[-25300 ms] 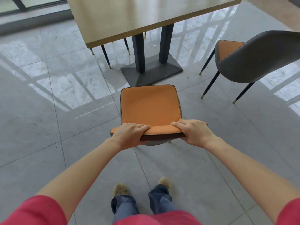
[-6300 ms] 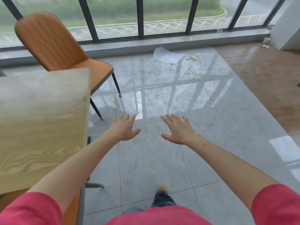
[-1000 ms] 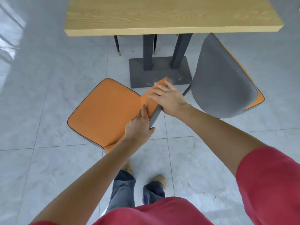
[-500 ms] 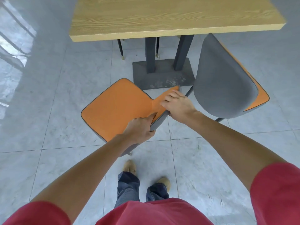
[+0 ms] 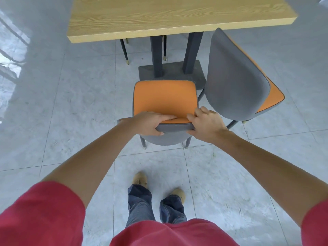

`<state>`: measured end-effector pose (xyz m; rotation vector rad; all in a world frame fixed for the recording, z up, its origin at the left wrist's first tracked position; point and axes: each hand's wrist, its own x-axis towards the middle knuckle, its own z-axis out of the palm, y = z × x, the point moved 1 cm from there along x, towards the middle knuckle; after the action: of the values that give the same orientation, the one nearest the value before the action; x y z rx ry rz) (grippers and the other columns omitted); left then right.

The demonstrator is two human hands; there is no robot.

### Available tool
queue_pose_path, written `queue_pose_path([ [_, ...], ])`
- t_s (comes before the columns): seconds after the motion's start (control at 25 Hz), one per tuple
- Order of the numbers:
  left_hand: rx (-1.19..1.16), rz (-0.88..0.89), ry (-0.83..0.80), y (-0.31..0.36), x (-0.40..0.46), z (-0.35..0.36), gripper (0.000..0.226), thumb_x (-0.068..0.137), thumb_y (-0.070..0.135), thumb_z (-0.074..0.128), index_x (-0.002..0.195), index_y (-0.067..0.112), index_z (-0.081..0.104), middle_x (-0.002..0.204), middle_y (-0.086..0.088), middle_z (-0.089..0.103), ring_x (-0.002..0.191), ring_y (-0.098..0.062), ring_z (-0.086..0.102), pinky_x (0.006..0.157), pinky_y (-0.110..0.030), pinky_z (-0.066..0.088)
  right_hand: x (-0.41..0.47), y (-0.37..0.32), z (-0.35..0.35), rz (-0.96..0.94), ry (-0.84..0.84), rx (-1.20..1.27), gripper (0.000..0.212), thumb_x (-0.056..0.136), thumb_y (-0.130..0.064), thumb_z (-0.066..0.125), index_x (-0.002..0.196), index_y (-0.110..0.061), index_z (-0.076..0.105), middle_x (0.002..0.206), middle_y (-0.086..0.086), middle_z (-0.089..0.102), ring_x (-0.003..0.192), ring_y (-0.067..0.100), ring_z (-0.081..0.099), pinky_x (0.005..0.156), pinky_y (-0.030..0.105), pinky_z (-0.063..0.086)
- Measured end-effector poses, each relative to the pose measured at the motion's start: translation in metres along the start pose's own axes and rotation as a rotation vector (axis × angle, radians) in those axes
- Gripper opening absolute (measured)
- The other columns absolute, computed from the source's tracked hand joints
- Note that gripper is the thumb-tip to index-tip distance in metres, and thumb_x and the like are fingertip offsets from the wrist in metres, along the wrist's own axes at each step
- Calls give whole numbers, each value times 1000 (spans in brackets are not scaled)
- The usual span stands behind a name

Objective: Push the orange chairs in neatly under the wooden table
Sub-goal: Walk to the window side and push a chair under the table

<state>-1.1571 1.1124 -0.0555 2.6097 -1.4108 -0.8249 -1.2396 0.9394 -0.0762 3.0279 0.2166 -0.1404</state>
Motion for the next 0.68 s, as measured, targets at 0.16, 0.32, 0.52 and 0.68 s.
queue_pose_path([
  [0.16,32,-48,76,3,5,6,64,91,37,54,148,32,24,142,5,49,121,-20,52,87,-28,42,-17,15,9,168,0,219,53,81,-35,68,128,-14,56,117,14,56,113,32,52,92,42,45],
  [0.32,36,-127,60,-1,0,6,70,87,43,58,147,31,24,145,6,45,125,-21,49,94,-34,43,-14,17,18,118,103,205,57,56,-18,86,110,-11,69,95,12,71,82,34,69,78,42,55],
  [0.52,79,-81,66,-7,-1,3,60,92,38,52,146,33,26,141,8,50,118,-19,53,90,-32,44,-5,19,19,-9,145,158,53,40,-19,90,90,-14,75,74,2,74,56,22,69,47,24,53],
  [0.68,90,-52,86,-26,-3,2,56,94,40,49,145,38,26,141,15,48,120,-16,53,91,-32,45,10,19,22,-148,146,182,60,39,-28,93,94,-12,75,75,1,73,54,19,68,37,21,48],
])
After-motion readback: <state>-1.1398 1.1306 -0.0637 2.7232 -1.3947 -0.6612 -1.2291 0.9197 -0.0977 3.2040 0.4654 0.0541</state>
